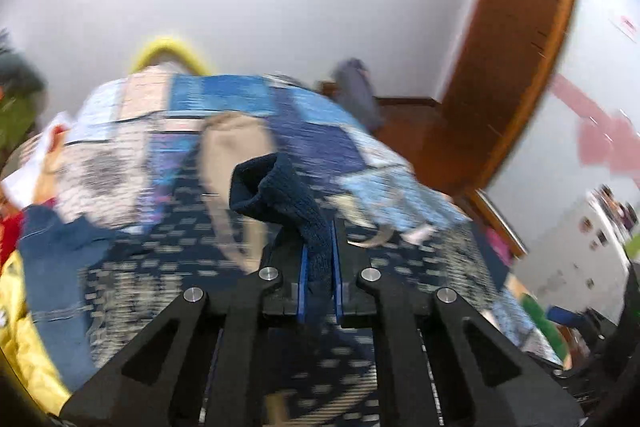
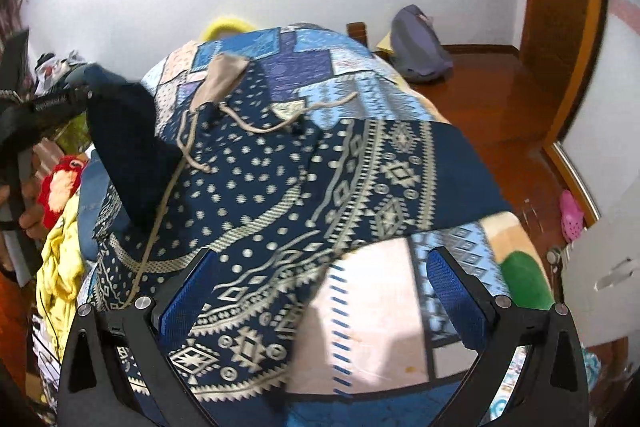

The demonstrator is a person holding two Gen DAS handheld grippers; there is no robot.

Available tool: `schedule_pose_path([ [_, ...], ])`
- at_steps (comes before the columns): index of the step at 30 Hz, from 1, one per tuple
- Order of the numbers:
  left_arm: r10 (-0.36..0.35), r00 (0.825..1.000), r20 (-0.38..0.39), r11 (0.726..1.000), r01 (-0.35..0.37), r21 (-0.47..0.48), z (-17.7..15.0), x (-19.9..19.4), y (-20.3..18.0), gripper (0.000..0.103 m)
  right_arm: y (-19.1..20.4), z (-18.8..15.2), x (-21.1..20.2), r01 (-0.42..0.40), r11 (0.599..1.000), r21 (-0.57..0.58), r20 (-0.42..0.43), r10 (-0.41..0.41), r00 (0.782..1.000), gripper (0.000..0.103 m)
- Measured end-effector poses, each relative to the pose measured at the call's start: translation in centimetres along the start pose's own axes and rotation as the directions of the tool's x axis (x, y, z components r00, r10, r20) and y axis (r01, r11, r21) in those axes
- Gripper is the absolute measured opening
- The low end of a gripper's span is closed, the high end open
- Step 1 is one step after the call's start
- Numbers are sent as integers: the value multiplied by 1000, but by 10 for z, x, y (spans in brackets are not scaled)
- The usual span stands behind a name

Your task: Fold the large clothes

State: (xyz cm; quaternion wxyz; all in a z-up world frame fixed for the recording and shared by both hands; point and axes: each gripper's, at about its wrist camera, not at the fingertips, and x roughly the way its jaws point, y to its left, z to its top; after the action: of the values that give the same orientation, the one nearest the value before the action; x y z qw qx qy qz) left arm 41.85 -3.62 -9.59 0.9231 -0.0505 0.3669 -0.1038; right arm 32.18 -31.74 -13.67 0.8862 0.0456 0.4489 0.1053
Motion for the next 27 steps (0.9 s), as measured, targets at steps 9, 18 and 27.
schedule_pose_path([
  [9, -165, 940, -300, 983, 182, 30, -51, 89, -66, 9, -43, -11, -9, 78, 996, 39, -14, -77, 997, 103],
  [18, -110, 941, -319, 986, 145, 87, -59, 80, -63, 45, -80, -18, 8, 99, 991, 92, -78, -92, 993, 103],
  [27, 127, 978, -165, 991, -118, 63, -51, 31, 29, 63, -127, 6, 62, -7, 960, 280, -124, 43, 991, 102],
])
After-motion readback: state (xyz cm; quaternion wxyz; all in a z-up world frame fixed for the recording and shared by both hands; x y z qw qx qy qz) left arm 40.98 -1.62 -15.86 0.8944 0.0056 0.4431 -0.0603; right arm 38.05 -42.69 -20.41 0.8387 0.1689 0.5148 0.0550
